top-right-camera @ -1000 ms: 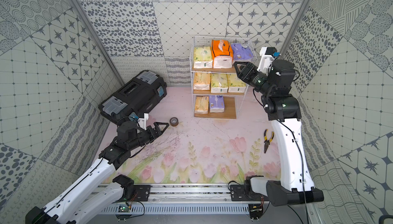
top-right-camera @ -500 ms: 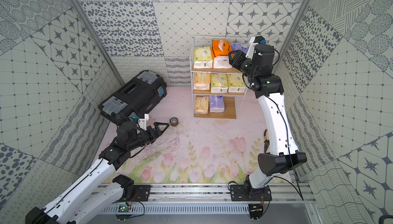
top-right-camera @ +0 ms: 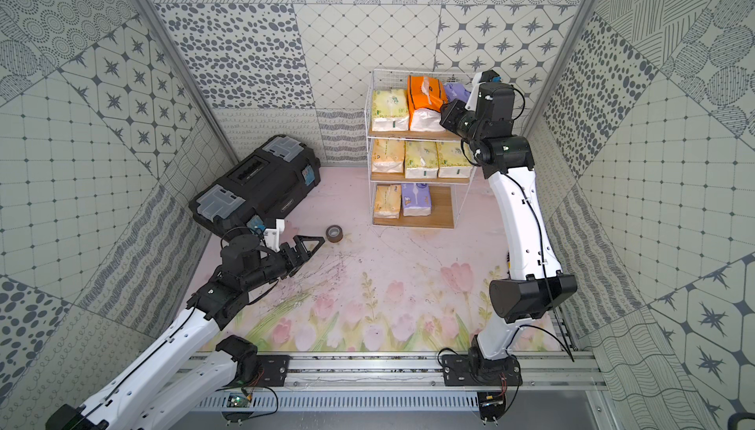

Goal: Remove the tissue boxes from the shelf
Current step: Pick up a box of tissues from the shelf.

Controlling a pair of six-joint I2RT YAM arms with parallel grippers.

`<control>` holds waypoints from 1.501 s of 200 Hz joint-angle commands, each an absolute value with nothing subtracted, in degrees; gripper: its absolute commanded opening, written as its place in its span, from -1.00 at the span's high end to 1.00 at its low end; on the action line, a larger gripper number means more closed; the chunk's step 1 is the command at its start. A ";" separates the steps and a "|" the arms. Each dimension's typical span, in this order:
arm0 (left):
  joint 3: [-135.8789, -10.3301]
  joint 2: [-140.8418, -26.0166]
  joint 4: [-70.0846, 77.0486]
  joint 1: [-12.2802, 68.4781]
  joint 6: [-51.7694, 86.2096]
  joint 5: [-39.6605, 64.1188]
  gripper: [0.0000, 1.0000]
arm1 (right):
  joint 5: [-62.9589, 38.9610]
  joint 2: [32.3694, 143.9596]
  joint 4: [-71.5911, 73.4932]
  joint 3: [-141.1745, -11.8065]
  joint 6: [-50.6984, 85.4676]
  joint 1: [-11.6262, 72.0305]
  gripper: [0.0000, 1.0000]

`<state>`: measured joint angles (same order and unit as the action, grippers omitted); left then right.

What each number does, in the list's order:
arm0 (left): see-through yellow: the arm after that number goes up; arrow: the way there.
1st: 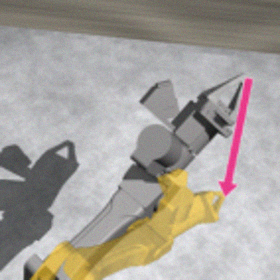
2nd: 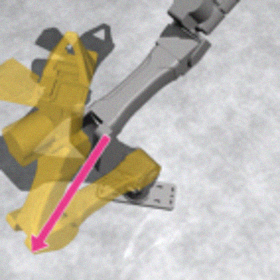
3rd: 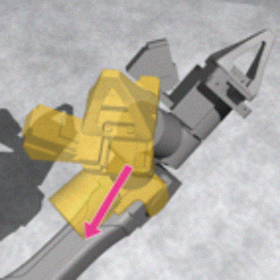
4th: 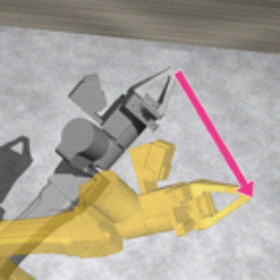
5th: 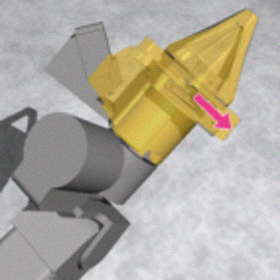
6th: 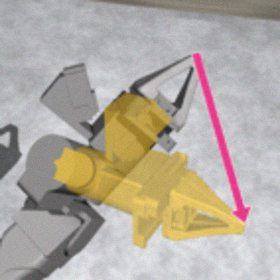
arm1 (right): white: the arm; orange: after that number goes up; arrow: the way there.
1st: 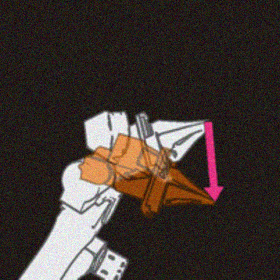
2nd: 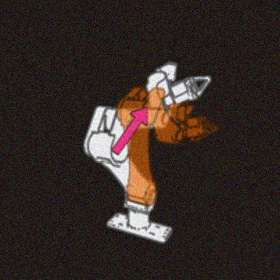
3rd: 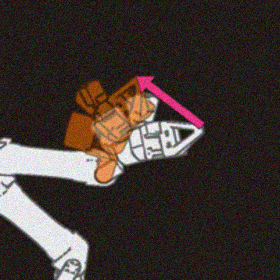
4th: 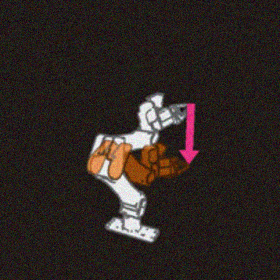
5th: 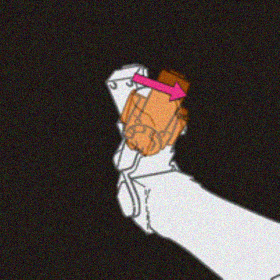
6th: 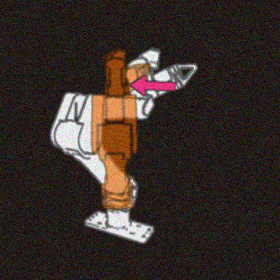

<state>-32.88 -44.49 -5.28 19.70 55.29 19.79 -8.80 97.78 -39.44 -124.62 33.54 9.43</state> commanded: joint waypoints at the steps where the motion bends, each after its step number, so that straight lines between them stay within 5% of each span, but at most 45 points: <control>1: -32.61 -44.87 0.66 19.88 58.71 22.51 -0.99 | -10.21 97.40 -38.62 -126.78 33.35 9.76 0.79; 63: -37.92 -48.38 5.51 29.12 66.89 16.18 -0.99 | -13.06 91.45 -38.76 -123.52 34.59 9.84 0.90; 144: -51.42 -63.94 21.77 42.71 72.94 7.04 -0.99 | -12.60 74.88 -33.70 -103.03 37.49 9.84 1.00; 259: -91.16 -98.69 32.00 44.91 73.62 16.64 -0.99 | -15.20 62.24 -26.05 -87.92 46.11 9.76 1.00; 300: -95.72 -104.07 37.81 45.85 75.06 16.72 -0.99 | -15.84 60.19 -25.92 -86.06 46.23 9.67 1.00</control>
<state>-90.78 -100.16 28.27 44.91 74.19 13.63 -14.72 62.19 -29.45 -87.02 45.71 9.65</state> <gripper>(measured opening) 0.994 0.056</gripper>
